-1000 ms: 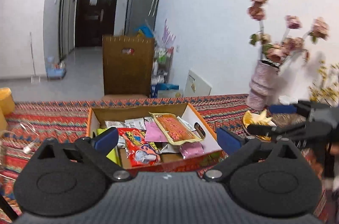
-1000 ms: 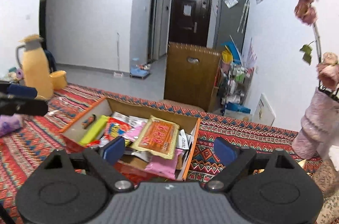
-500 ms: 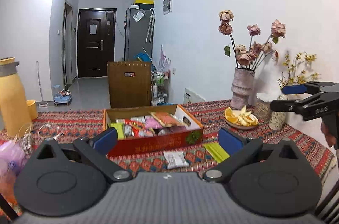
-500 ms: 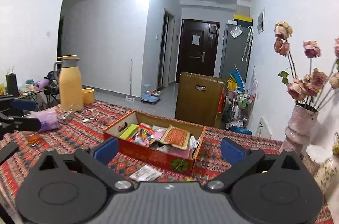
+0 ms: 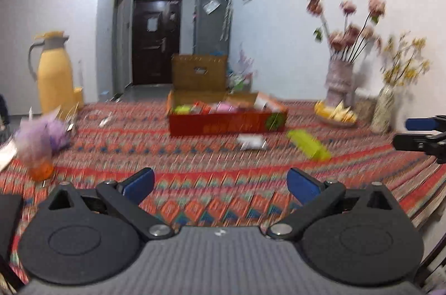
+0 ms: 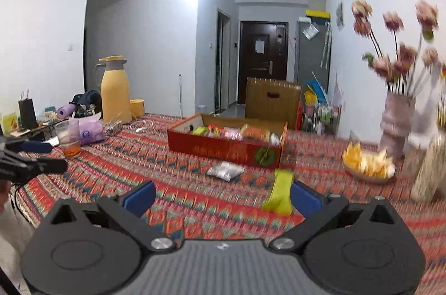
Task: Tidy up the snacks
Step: 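Move both open tools back from the box to the last snacks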
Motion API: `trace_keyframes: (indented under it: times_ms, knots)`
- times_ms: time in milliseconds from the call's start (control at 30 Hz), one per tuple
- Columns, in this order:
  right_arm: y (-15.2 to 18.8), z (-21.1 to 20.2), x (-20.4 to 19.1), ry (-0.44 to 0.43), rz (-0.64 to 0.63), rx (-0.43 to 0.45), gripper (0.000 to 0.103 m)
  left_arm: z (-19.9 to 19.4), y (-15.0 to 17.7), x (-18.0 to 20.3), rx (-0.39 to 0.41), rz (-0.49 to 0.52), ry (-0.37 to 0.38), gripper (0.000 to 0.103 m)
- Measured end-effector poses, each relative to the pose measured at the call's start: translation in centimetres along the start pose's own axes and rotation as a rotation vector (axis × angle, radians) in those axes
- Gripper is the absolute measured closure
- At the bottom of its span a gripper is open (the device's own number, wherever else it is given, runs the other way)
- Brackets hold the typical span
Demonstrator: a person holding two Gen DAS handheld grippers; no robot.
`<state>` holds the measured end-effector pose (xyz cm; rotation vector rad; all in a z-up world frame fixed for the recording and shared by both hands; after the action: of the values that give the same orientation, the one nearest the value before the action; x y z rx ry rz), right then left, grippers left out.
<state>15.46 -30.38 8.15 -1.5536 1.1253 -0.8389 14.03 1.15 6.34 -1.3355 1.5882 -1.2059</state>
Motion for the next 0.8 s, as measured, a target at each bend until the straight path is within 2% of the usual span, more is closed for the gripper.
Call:
trace_keyframes:
  times_ms: [67, 167, 300, 533, 800]
  knots:
    - [2.6, 0.1, -0.4, 0.011, 0.03, -0.01, 0.0, 0.4, 2.0, -0.3, -0.03, -0.011, -0.029, 0.0]
    - [6.1, 0.5, -1.0, 0.007, 0.1, -0.034, 0.0, 1.1, 4.3, -0.5, -0.075, -0.016, -0.022, 0.0]
    - [8.8, 1.6, -1.7, 0.01, 0.107, -0.09, 0.0, 2.5, 6.0, -0.3, -0.126, -0.005, -0.026, 0.0]
    - [9.0, 2.8, -1.1, 0.022, 0.122, -0.107, 0.0, 4.5, 5.9, 0.2, -0.151, -0.01, 0.006, 0.0]
    - [8.0, 5.7, 1.4, 0.065, 0.147, -0.145, 0.0, 9.1, 3.4, 1.3, -0.188, 0.014, 0.038, 0.0]
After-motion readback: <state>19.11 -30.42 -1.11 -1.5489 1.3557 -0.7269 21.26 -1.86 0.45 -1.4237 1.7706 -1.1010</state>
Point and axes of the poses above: each gripper's, at about its wrist camera, not at the fingertips, and z roughly the way its jaws point, x to its right, y to its underside, the point moved 4 cm from there along z, roughly the way its jaws point, and after that the axes turned 5 degrees about x, right-handed, at the moved point
